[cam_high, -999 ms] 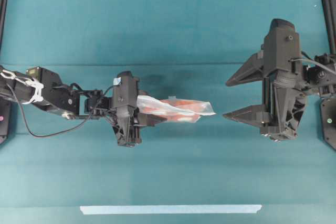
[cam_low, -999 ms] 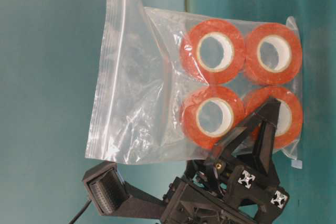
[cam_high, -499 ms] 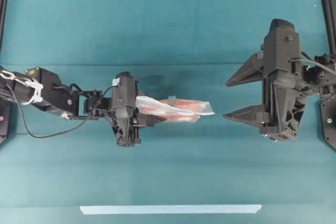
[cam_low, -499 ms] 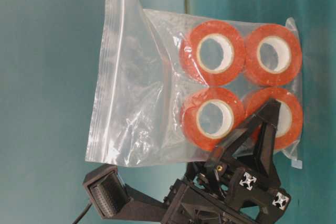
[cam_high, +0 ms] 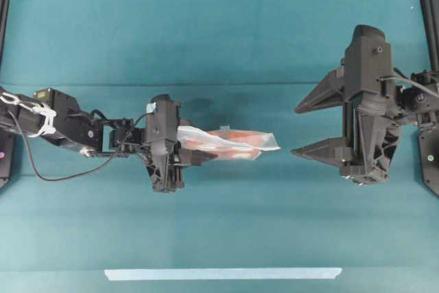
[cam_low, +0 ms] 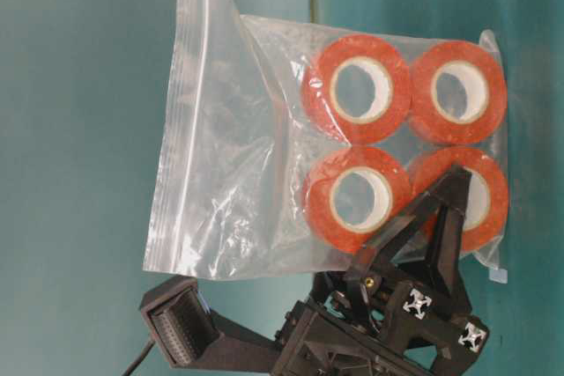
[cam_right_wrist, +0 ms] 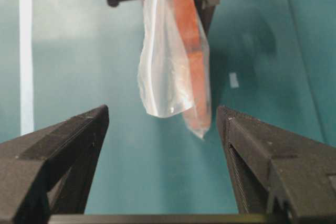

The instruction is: Hand over the clear zip bag and make it stand upright.

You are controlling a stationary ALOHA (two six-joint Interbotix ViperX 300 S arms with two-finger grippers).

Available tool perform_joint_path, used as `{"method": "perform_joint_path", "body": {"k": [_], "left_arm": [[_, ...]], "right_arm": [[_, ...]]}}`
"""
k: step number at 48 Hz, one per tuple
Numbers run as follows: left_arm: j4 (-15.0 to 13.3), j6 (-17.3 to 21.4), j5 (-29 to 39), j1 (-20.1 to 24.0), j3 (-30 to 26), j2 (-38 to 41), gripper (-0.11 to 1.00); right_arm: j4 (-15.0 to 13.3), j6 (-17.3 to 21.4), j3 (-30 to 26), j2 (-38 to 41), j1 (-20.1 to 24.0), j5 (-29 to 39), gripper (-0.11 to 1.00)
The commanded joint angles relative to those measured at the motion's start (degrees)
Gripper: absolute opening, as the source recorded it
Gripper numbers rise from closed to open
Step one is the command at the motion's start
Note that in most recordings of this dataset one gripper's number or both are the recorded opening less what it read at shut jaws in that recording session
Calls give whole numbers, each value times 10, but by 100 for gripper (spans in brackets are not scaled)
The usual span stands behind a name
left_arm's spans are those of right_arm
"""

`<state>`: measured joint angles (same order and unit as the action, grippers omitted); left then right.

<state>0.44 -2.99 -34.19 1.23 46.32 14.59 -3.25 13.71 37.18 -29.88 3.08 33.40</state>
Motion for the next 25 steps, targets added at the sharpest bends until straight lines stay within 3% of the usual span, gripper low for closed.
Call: {"method": "perform_joint_path", "body": {"k": [1, 25], "left_arm": [[0, -1, -2, -1, -2, -6, 25], [0, -1, -2, -2, -2, -6, 25]], "right_arm": [[4, 7, -4, -6, 4, -4, 86], [8, 7, -3, -4, 4, -4, 86]]}}
